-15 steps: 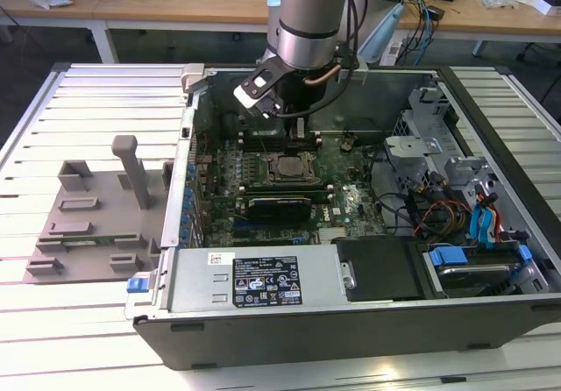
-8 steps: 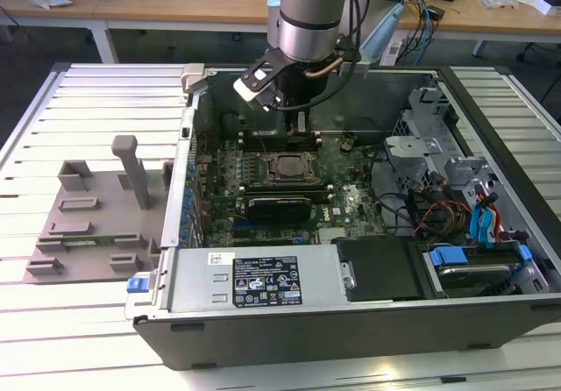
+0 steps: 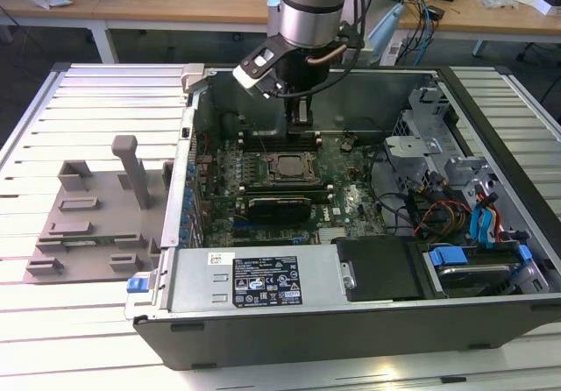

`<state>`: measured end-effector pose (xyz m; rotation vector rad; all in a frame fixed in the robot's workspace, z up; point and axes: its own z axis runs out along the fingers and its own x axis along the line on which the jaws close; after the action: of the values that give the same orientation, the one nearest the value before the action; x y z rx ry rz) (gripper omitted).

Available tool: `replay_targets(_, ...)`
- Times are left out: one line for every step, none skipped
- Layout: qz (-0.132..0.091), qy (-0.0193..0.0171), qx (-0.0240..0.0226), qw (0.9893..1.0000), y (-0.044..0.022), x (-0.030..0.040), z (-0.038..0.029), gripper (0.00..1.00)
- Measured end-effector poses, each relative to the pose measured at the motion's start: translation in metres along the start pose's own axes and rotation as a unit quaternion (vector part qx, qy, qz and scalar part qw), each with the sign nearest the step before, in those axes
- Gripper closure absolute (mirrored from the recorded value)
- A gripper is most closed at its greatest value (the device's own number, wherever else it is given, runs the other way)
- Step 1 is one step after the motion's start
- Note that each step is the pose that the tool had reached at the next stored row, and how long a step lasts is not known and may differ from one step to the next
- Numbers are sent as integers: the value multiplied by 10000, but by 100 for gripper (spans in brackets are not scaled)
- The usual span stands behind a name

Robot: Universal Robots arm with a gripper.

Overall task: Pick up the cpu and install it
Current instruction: 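Close the cpu cover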

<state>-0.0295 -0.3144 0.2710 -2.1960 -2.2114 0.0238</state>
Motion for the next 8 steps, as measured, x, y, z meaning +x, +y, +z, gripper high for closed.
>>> replay_targets(0, 1, -1, 10000, 0, 0, -2, 89)
replay_targets(0, 0, 0, 10000, 0, 0, -4, 89)
replay_targets(0, 0, 0, 10000, 0, 0, -4, 89)
replay_targets(0, 0, 0, 10000, 0, 0, -4, 89)
replay_targets(0, 0, 0, 10000, 0, 0, -5, 89)
replay_targets(0, 0, 0, 10000, 0, 0, -5, 89)
replay_targets(0, 0, 0, 10000, 0, 0, -5, 89)
replay_targets(0, 0, 0, 10000, 0, 0, -6, 89)
